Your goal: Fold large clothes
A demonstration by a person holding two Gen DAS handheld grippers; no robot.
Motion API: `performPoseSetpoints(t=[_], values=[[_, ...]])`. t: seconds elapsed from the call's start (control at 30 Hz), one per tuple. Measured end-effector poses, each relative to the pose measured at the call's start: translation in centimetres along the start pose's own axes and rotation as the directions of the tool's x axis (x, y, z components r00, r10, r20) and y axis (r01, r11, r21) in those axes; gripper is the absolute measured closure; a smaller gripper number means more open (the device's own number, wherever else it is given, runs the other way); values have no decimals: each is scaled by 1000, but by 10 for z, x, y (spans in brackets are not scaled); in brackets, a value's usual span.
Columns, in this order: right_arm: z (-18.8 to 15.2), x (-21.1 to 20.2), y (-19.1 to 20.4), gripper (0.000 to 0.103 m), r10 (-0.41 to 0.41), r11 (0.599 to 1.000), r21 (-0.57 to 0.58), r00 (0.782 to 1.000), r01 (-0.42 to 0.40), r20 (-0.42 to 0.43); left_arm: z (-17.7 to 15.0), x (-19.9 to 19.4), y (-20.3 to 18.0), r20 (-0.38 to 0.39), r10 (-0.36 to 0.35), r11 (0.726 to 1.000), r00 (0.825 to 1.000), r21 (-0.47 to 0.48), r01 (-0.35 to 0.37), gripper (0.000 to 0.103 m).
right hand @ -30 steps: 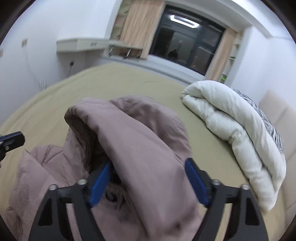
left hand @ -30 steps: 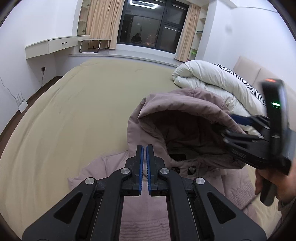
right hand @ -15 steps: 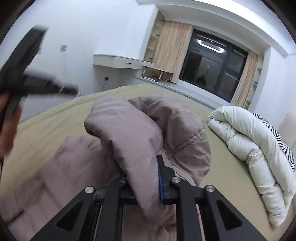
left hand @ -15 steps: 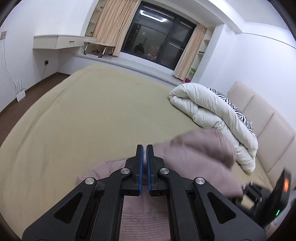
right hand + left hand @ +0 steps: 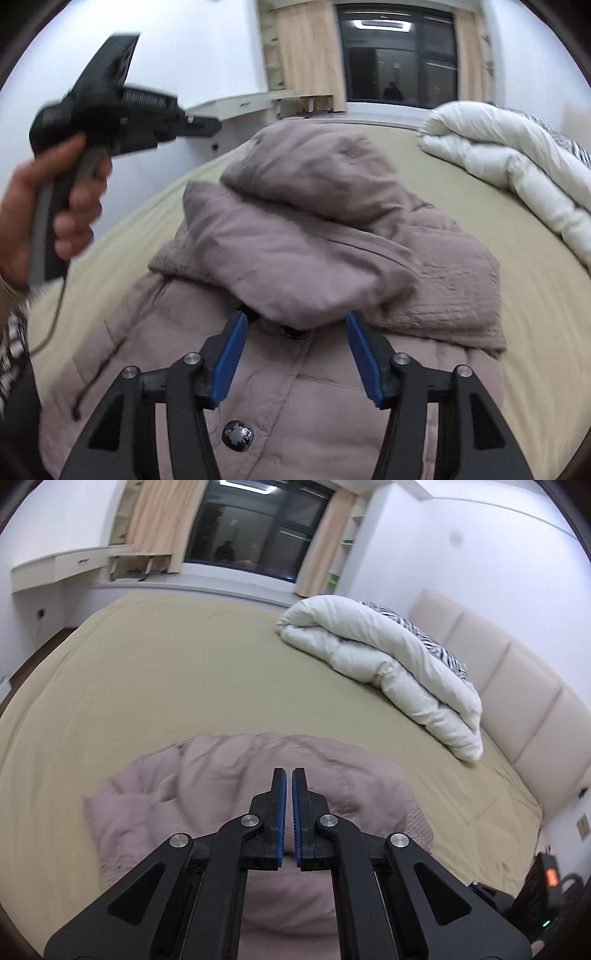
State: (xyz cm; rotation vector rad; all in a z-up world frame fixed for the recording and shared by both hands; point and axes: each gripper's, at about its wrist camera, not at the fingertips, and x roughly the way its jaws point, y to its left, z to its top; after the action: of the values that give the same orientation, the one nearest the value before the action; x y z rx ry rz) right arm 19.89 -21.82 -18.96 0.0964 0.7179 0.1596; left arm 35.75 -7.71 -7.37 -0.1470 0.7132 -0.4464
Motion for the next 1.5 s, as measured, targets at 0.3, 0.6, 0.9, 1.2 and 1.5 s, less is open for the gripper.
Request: performPoseSetpoints(t=[0.3, 0.6, 0.9, 1.2, 1.5], values=[[46, -2, -57, 75, -55, 980, 194, 997, 43, 54, -40, 119, 25, -264, 154, 986, 952, -19, -165, 101], [95, 57, -61, 75, 8, 970, 243, 999, -18, 44, -82, 125, 48, -237, 71, 962, 969, -240, -130, 101], [92, 183, -70, 81, -120, 980, 125, 963, 153, -240, -79, 145, 73, -256, 27, 964, 966, -248, -93, 101], [78, 205, -80, 81, -179, 977, 78, 965, 197, -194, -76, 161, 81, -272, 31, 968, 962, -230, -96, 101], [103, 150, -78, 77, -85, 983, 150, 986, 107, -141, -17, 118, 67, -144, 150, 977, 978, -133, -169, 101]])
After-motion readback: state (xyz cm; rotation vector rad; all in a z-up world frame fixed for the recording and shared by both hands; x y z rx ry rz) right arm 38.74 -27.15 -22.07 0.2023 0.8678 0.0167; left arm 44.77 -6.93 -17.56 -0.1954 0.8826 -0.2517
